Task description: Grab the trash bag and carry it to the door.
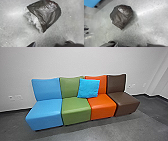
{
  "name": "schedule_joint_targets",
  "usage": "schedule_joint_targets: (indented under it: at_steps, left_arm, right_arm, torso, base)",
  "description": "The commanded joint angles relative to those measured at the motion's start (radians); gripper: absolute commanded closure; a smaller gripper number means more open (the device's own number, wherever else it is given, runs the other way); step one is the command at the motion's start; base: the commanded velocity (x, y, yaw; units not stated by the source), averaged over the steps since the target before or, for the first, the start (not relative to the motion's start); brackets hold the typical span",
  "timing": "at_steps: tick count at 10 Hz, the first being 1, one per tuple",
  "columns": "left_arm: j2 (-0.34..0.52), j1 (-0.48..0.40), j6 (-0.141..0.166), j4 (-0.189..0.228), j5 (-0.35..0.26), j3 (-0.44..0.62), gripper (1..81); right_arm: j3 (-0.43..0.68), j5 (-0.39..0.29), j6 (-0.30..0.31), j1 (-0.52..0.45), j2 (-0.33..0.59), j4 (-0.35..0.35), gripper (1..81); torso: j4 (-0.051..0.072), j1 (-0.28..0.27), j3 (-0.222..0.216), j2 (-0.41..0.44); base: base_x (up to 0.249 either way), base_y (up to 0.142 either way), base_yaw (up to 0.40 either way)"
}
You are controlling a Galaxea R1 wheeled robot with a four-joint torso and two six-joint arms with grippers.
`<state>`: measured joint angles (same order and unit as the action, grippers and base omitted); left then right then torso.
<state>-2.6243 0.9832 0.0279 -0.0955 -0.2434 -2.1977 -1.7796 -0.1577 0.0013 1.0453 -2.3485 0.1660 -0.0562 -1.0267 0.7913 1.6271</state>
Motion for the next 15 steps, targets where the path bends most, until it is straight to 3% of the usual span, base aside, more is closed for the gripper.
schedule_joint_targets:
  at_steps: [1,3,5,7,8,9,10,11,15]
  left_arm:
    - [0.021,-0.113,0.003,-0.027,-0.066,-0.008,1.0]
    - [0.002,-0.128,0.006,-0.027,-0.088,-0.036,1.0]
    - [-0.008,-0.145,0.006,-0.039,-0.102,-0.047,1.0]
    - [-0.008,-0.163,0.006,-0.046,-0.108,-0.047,1.0]
    - [-0.008,-0.174,0.006,-0.046,-0.109,-0.047,1.0]
    - [-0.008,-0.188,0.006,-0.046,-0.131,-0.050,1.0]
    - [-0.011,-0.205,0.006,-0.047,-0.139,-0.057,1.0]
    - [-0.017,-0.226,0.006,-0.064,-0.142,-0.068,1.0]
    - [-0.106,-0.254,0.006,-0.067,-0.182,-0.162,1.0]
  right_arm:
    - [0.010,-0.051,0.000,-0.128,0.062,0.033,1.0]
    - [0.006,-0.066,0.000,-0.155,0.064,0.035,1.0]
    - [0.000,-0.066,0.000,-0.158,0.064,0.037,1.0]
    - [0.000,-0.066,0.000,-0.158,0.065,0.037,1.0]
    - [0.000,-0.066,0.000,-0.156,0.064,0.037,1.0]
    - [0.000,-0.066,0.000,-0.158,0.064,0.037,1.0]
    - [0.000,-0.066,0.000,-0.158,0.062,0.037,1.0]
    - [0.000,-0.066,0.000,-0.158,0.064,0.037,1.0]
    - [0.002,-0.066,0.000,-0.158,0.064,0.037,1.0]
  torso:
    - [0.000,-0.062,0.000,0.096]
    - [0.000,-0.106,0.000,0.167]
    - [0.000,-0.153,0.074,0.242]
    - [0.000,-0.187,0.121,0.297]
    - [0.000,-0.394,0.422,0.618]
    - [0.000,-0.217,0.165,0.344]
    - [0.000,-0.244,0.113,0.388]
    - [0.000,-0.265,0.144,0.419]
    - [0.000,-0.342,0.166,0.542]
  base:
    - [0.000,0.000,0.000]
    - [0.000,0.000,0.000]
    - [0.000,0.000,0.000]
    - [0.000,0.000,0.000]
    - [0.000,0.000,0.000]
    - [0.000,0.000,0.000]
    - [0.000,0.000,0.000]
    - [0.000,0.000,0.000]
    - [0.000,0.000,0.000]
